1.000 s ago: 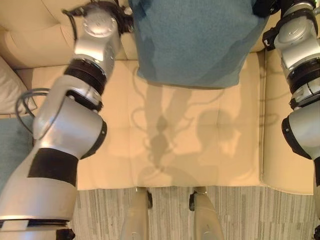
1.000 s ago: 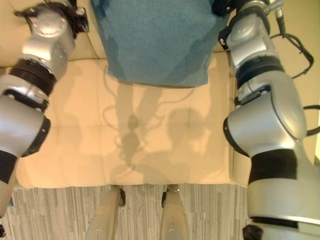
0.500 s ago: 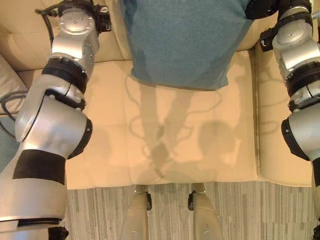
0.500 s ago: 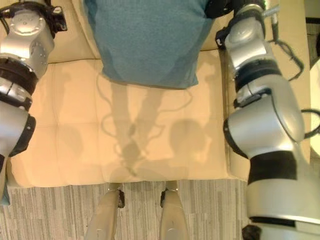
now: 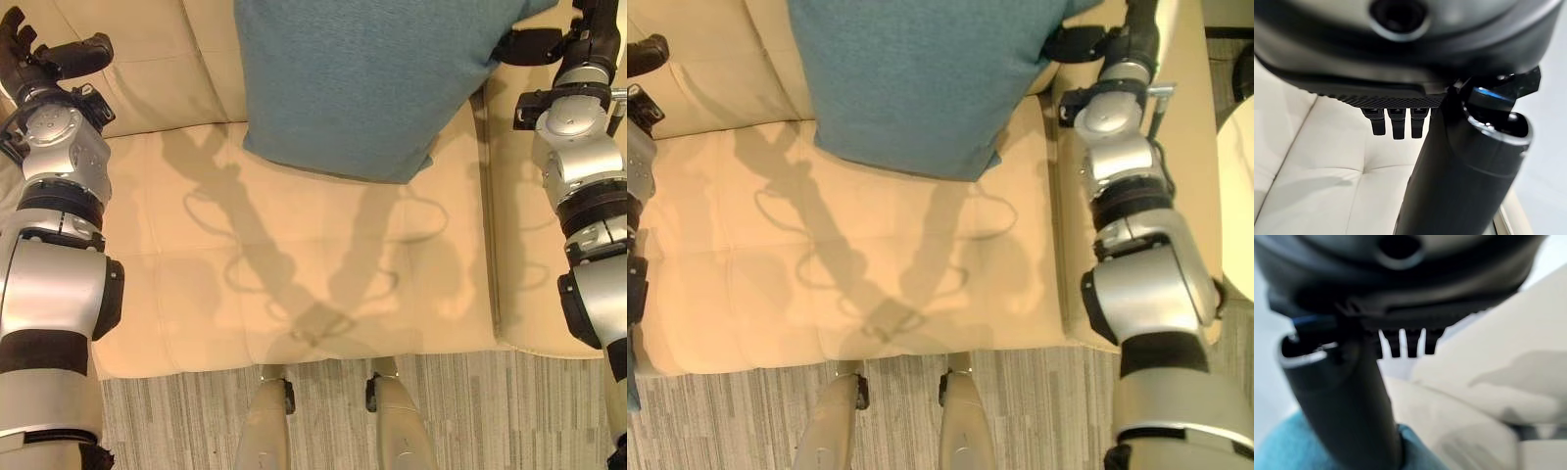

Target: Pick up all the scattered cushions and arrange them neatly on the sofa.

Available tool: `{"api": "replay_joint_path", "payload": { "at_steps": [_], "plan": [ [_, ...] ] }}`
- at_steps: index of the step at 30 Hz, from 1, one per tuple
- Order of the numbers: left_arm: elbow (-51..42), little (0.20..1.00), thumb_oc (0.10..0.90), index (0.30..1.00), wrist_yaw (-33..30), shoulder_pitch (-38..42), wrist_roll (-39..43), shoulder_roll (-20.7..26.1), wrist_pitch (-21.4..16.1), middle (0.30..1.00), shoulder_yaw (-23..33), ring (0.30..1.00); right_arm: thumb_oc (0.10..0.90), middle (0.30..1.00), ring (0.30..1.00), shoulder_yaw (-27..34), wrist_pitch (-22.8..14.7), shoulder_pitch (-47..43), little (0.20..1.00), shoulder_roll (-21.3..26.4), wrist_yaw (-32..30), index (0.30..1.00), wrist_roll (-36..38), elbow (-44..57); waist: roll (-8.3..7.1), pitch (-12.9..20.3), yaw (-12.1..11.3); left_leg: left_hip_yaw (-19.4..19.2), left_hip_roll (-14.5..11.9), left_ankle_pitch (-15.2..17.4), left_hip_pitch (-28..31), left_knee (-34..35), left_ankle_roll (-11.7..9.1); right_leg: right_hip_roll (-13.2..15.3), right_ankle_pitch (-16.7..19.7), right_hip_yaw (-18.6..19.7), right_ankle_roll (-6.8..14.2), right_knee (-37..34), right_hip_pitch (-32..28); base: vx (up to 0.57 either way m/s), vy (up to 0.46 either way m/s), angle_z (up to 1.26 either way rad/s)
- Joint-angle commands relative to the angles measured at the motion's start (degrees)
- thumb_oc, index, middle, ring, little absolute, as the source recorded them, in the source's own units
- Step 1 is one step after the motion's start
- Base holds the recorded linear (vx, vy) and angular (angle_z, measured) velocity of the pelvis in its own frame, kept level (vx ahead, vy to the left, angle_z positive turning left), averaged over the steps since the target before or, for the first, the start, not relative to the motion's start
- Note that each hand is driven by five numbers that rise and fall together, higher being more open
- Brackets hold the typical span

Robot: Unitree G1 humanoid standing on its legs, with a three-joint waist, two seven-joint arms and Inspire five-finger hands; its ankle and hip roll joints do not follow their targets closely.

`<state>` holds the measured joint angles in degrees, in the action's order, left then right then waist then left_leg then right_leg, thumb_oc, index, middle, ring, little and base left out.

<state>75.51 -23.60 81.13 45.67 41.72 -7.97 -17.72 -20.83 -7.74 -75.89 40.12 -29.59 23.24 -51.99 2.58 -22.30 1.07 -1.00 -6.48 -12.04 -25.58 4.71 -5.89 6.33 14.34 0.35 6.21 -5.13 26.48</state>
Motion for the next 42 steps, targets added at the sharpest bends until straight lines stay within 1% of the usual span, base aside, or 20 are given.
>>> {"api": "replay_joint_path", "payload": {
  "at_steps": [1,6,13,19,21,23,24,25,26,28,29,30,34,35,36,37,38,40,41,42],
  "plan": [
    [0.19,0.900,0.800,0.900,-2.44,3.43,-4.98,-0.75,-6.78,0.900,-2.45,0.900,0.800,0.900,0.900,6.69,-17.43,-1.43,0.900,4.01,-2.24,0.900,16.54,3.85,3.46,4.69,0.67,1.50,-1.50,5.48,3.49,-1.24,-1.80,3.95,-14.14,1.66,6.25,4.98,-7.91,0.05,-0.031,0.12],
    [0.46,0.900,0.800,0.900,-1.03,3.48,-3.80,-2.02,-6.22,0.900,-3.55,0.900,0.800,0.900,0.900,9.91,-21.60,-1.36,0.900,1.78,5.92,0.900,33.02,4.17,3.25,5.24,0.58,1.46,-1.54,5.17,3.69,-1.32,-2.10,3.90,-14.05,1.37,6.19,5.07,-8.33,0.02,-0.012,0.06],
    [-0.54,0.900,0.800,0.900,1.63,2.58,-3.81,-1.93,-5.44,0.900,-4.83,0.900,0.800,0.900,0.900,8.22,-18.20,-2.35,0.900,6.22,11.07,0.900,38.55,-1.30,3.15,5.45,0.03,1.35,-1.84,5.31,4.66,-1.53,-2.36,3.88,-14.24,0.36,6.41,5.22,-9.52,0.00,-0.008,0.01],
    [-4.15,0.900,0.800,0.900,2.84,-2.93,-1.11,1.03,-6.52,0.900,-0.44,0.900,0.800,0.900,0.900,12.05,-18.72,3.45,0.900,11.43,12.24,0.900,38.11,1.26,2.92,5.73,-0.03,1.66,-2.13,5.80,5.49,-1.97,-2.30,3.73,-14.89,-0.20,6.37,5.83,-10.53,0.01,-0.020,0.03],
    [-9.21,0.900,0.800,0.900,3.48,-10.52,-0.20,2.20,-7.69,0.900,4.82,0.900,0.800,0.900,0.900,15.46,-18.09,11.56,0.900,14.17,12.52,0.900,33.59,7.21,2.64,5.70,0.03,1.68,-2.28,6.23,6.13,-2.34,-2.18,3.70,-15.28,-0.47,6.27,6.49,-11.07,0.02,-0.014,0.04],
    [-20.66,0.900,0.800,0.900,3.20,-25.81,-4.29,3.95,-9.06,0.900,12.71,0.900,0.800,0.900,0.900,21.84,-15.91,28.43,0.900,16.38,11.58,0.900,21.53,18.23,1.80,6.20,0.13,1.65,-2.38,6.95,7.10,-3.11,-1.85,3.68,-15.61,-0.60,6.19,7.25,-12.07,0.02,-0.004,0.04],
    [-29.32,0.900,0.800,0.900,4.15,-42.30,-7.85,3.19,-9.61,0.900,21.25,0.900,0.800,0.900,0.900,32.09,-13.82,47.86,0.900,15.57,12.30,0.900,10.83,29.02,1.00,6.81,0.73,1.48,-2.62,7.20,7.68,-4.13,-1.35,3.83,-15.02,-0.45,6.19,7.89,-12.43,0.08,0.037,0.01],
    [-32.11,0.900,0.800,0.900,4.97,-50.08,-9.59,1.90,-9.61,0.900,25.54,0.900,0.800,0.900,0.900,36.87,-12.81,57.16,0.900,14.73,12.66,0.900,5.70,32.20,0.40,7.58,1.06,1.34,-2.66,8.42,9.18,-4.48,-1.20,4.26,-15.76,-0.67,6.36,8.19,-13.78,0.10,0.037,-0.02],
    [-32.63,0.900,0.800,0.900,4.82,-50.55,-9.76,1.66,-9.44,0.900,25.39,0.900,0.800,0.900,0.900,37.55,-12.51,58.35,0.900,14.46,12.52,0.900,5.46,33.02,0.37,8.10,0.82,1.31,-2.63,8.87,9.50,-4.24,-1.23,4.32,-16.16,-0.75,6.40,7.99,-14.08,0.16,0.087,-0.08],
    [-35.24,0.900,0.800,0.900,6.72,-65.61,-12.47,-2.22,-9.39,0.900,33.10,0.900,0.800,0.900,0.900,49.98,-11.65,75.06,0.900,6.05,13.75,0.900,2.01,38.56,-0.38,9.79,2.07,1.02,-2.46,10.43,11.68,-6.00,-0.71,5.12,-16.15,-0.64,6.63,9.03,-16.14,0.12,0.105,-0.11],
    [-35.59,0.900,0.800,0.900,6.65,-66.00,-12.58,-2.36,-9.28,0.900,32.89,0.900,0.800,0.900,0.900,50.40,-11.40,75.94,0.900,5.73,13.71,0.900,1.87,39.21,-0.44,10.04,1.92,1.02,-2.39,11.15,12.28,-5.90,-0.72,5.24,-16.81,-0.78,6.69,8.97,-16.74,0.15,0.139,-0.01],
    [-39.52,0.900,0.800,0.900,10.18,-76.20,-13.81,-5.65,-9.48,0.900,37.63,0.900,0.800,0.900,0.900,57.54,-9.13,85.22,0.900,1.99,14.46,0.900,-4.51,40.10,-0.54,11.24,2.41,0.98,-1.63,12.44,13.88,-7.57,-0.14,6.24,-16.49,-0.82,7.04,9.93,-18.68,0.14,0.101,0.01],
    [-35.91,0.900,0.800,0.900,13.74,-83.29,-14.63,-8.66,-9.42,0.900,39.47,0.900,0.800,0.900,0.900,60.21,-8.54,88.20,0.900,-4.42,14.98,0.900,-3.39,36.57,-0.20,13.79,3.01,-0.36,0.09,15.55,17.09,-8.90,0.72,8.42,-14.08,-0.84,8.52,9.36,-21.37,0.07,0.210,-0.03],
    [-34.41,0.900,0.800,0.900,15.11,-86.34,-15.45,-10.70,-9.17,0.900,39.58,0.900,0.800,0.900,0.900,59.15,-7.33,87.09,0.900,-6.45,15.12,0.900,-4.35,33.63,0.37,14.56,2.92,-2.03,0.76,15.97,18.36,-9.05,0.77,10.11,-6.90,-1.38,8.79,8.80,-20.77,-0.04,0.175,-0.18],
    [-34.45,0.900,0.800,0.900,15.19,-86.58,-15.42,-10.76,-9.23,0.900,39.74,0.900,0.800,0.900,0.900,58.91,-7.33,87.03,0.900,-6.40,15.00,0.900,-4.44,33.61,0.37,14.49,2.73,-2.41,0.66,16.04,18.68,-8.95,0.80,10.01,-6.49,-1.08,8.79,8.29,-21.03,-0.20,0.275,-0.32],
    [-29.58,0.900,0.800,0.900,15.30,-85.76,-15.57,-12.19,-8.28,0.900,38.17,0.900,0.800,0.900,0.900,54.27,-7.59,83.99,0.900,-8.22,13.57,0.900,-3.96,29.23,1.44,13.80,1.32,-4.92,0.60,16.16,19.97,-9.51,1.29,11.12,-6.95,-6.33,8.79,10.00,-20.64,-0.18,0.189,-0.38],
    [-29.36,0.900,0.800,0.900,15.36,-85.54,-15.53,-12.12,-8.38,0.900,38.22,0.900,0.800,0.900,0.900,54.20,-7.71,83.74,0.900,-8.17,13.55,0.900,-3.92,29.03,1.34,13.61,1.38,-4.93,0.69,15.85,19.89,-9.47,1.33,11.21,-6.76,-6.27,8.79,10.04,-20.52,-0.26,0.255,-0.60],
    [-24.90,0.900,0.800,0.900,15.35,-84.98,-16.00,-13.00,-7.20,0.900,37.26,0.900,0.800,0.900,0.900,50.30,-7.44,81.53,0.900,-11.75,14.55,0.900,-1.34,25.15,1.31,13.35,0.04,-6.12,1.29,15.31,19.98,-9.98,2.43,9.16,-12.20,-9.60,8.04,14.96,-22.83,-0.27,0.152,-0.55],
    [-22.31,0.900,0.800,0.900,16.10,-85.24,-15.57,-13.44,-6.56,0.900,36.65,0.900,0.800,0.900,0.900,48.45,-7.70,80.33,0.900,-13.04,15.34,0.900,0.76,22.38,0.97,13.60,-0.56,-6.51,1.98,14.31,19.54,-10.19,3.15,7.04,-14.49,-9.44,7.64,19.00,-24.36,-0.40,0.186,-0.35],
    [-18.79,0.900,0.800,0.900,16.61,-85.78,-17.31,-14.93,-6.06,0.900,34.36,0.900,0.800,0.900,0.900,44.65,-7.46,78.44,0.900,-14.94,16.08,0.900,2.29,18.57,0.57,14.87,-2.15,-6.75,3.12,12.93,19.13,-10.39,4.17,2.20,-18.01,-7.17,6.71,23.94,-27.59,-0.37,0.157,-0.23]
  ]
}}
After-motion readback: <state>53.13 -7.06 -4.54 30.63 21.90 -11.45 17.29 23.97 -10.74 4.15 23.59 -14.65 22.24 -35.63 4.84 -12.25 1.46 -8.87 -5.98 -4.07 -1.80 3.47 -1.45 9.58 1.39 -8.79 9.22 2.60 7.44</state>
